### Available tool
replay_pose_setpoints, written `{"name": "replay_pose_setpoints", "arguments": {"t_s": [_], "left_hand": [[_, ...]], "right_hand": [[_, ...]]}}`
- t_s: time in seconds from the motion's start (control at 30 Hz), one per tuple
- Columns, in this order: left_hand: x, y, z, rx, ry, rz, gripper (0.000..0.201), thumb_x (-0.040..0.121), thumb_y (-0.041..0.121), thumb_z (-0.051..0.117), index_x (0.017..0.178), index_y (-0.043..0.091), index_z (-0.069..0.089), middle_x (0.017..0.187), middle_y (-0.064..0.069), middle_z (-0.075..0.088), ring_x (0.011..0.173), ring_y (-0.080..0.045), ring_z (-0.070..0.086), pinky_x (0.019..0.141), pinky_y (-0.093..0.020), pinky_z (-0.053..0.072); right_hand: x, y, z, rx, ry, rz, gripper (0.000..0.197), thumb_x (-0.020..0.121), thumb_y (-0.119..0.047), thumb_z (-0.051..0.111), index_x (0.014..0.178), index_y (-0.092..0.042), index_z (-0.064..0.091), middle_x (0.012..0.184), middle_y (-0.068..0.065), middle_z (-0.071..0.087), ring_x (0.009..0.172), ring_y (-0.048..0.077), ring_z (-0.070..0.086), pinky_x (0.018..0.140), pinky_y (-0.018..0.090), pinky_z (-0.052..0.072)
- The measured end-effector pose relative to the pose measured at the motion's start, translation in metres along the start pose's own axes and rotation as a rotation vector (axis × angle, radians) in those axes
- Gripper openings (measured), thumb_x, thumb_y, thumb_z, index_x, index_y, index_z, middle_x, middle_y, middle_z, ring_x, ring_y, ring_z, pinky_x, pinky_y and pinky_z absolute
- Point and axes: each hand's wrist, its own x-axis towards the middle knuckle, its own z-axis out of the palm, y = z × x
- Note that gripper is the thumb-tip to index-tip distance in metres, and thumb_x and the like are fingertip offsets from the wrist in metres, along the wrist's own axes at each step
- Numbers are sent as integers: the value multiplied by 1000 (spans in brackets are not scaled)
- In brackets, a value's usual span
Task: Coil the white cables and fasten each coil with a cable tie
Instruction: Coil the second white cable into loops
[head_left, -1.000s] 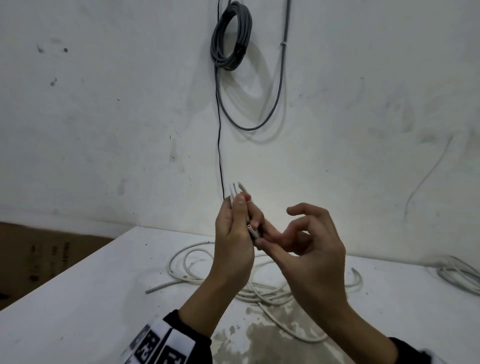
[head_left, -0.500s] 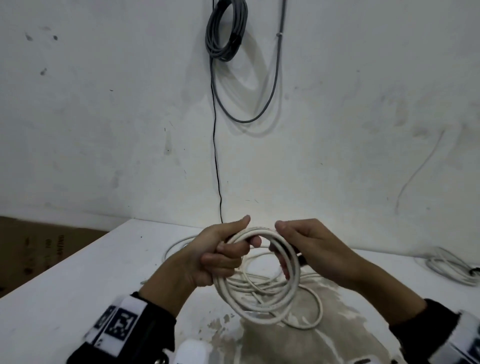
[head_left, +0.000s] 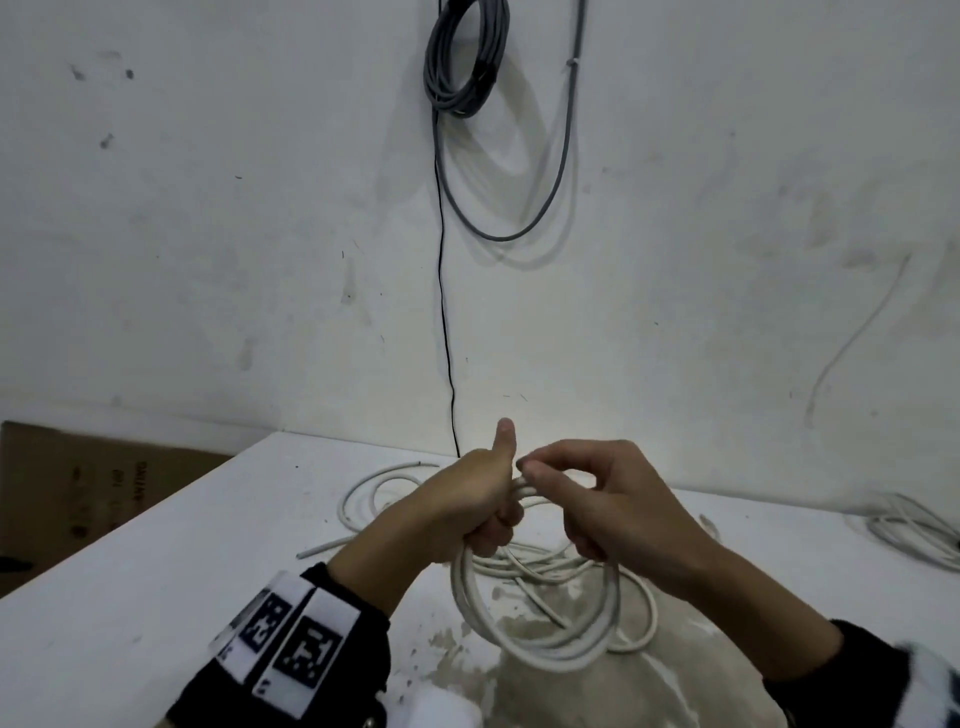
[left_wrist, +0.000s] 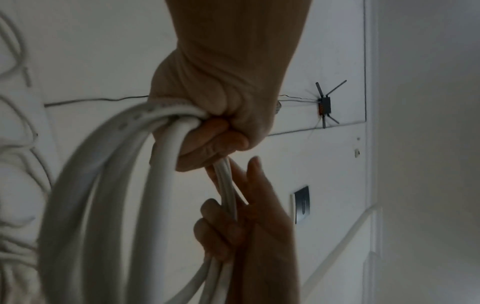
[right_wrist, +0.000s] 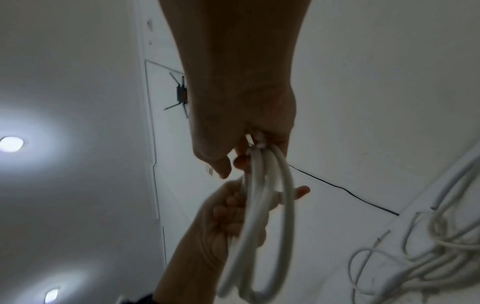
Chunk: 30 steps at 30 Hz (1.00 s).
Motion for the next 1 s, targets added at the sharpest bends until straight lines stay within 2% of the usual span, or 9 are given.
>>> {"name": "replay_pose_setpoints", "arguments": {"t_s": [0.13, 0.23, 0.43, 0.53, 0.67, 0.73, 0.83, 0.9, 1.0], "left_hand": [[-2, 8, 0, -96, -100, -70, 77, 86, 71, 1, 43, 14, 32, 36, 5, 25, 26, -4, 17, 31, -10, 13], [-4, 6, 2, -50, -137, -83, 88, 81, 74, -4, 30, 16, 38, 36, 6, 25, 27, -4, 17, 31, -11, 14], [-6, 4, 5, -15, -148, -88, 88, 75, 80, -6, 29, 18, 35, 37, 5, 24, 28, -4, 16, 32, -10, 12], [-5, 0, 6, 49, -139, -88, 84, 67, 86, -7, 38, 16, 29, 39, 3, 22, 30, -6, 15, 32, -11, 13], [0, -6, 7, 26, -168, -58, 80, 65, 87, -7, 48, 15, 23, 39, 2, 22, 30, -7, 16, 32, -11, 14], [3, -6, 6, -76, -197, -14, 79, 72, 84, -1, 54, 13, 28, 38, 2, 27, 30, -7, 20, 34, -11, 16], [1, 0, 0, -181, -297, 88, 69, 89, 66, 17, 83, 5, 47, 45, -1, 43, 36, -10, 34, 39, -16, 27], [-4, 2, -7, -186, -358, 184, 51, 90, 51, 33, 104, 5, 49, 58, -2, 52, 48, -13, 47, 48, -21, 42], [-9, -1, -10, -158, -339, 332, 47, 90, 37, 39, 118, 3, 53, 78, -3, 58, 77, -16, 62, 71, -27, 53]], "right_hand": [[0, 3, 3, -166, 79, -205, 20, 76, -14, 76, 91, -26, 76, 91, -8, 70, 69, 2, 65, 62, 19, 50], [-1, 1, 1, -128, 36, -196, 16, 76, -12, 75, 87, -22, 77, 102, -6, 65, 51, 2, 59, 50, 17, 48], [-2, 2, 2, -20, 24, -175, 8, 73, -7, 76, 75, -14, 78, 86, 3, 66, 41, 10, 56, 43, 19, 45], [-5, 2, 2, -2, -8, -131, 3, 76, -6, 74, 74, -9, 76, 82, 4, 68, 41, 14, 55, 43, 21, 43], [-8, 6, 5, -105, -28, -190, 4, 78, -2, 69, 76, -5, 71, 77, 3, 68, 48, 7, 57, 50, 23, 45], [-8, 8, 4, -106, -7, -196, 5, 80, -3, 66, 76, -6, 65, 71, 4, 68, 52, 18, 59, 53, 31, 49], [-8, 10, -3, 35, 9, -125, 7, 85, -1, 63, 78, -4, 62, 56, 1, 63, 38, 11, 40, 40, 20, 33], [-6, 10, -10, 147, 73, -84, 8, 85, 1, 61, 78, -1, 62, 47, -2, 56, 36, 9, 31, 39, 18, 27], [-2, 12, -21, 247, 262, -83, 9, 85, 0, 61, 77, -3, 64, 41, -2, 40, 36, 11, 29, 38, 20, 27]]}}
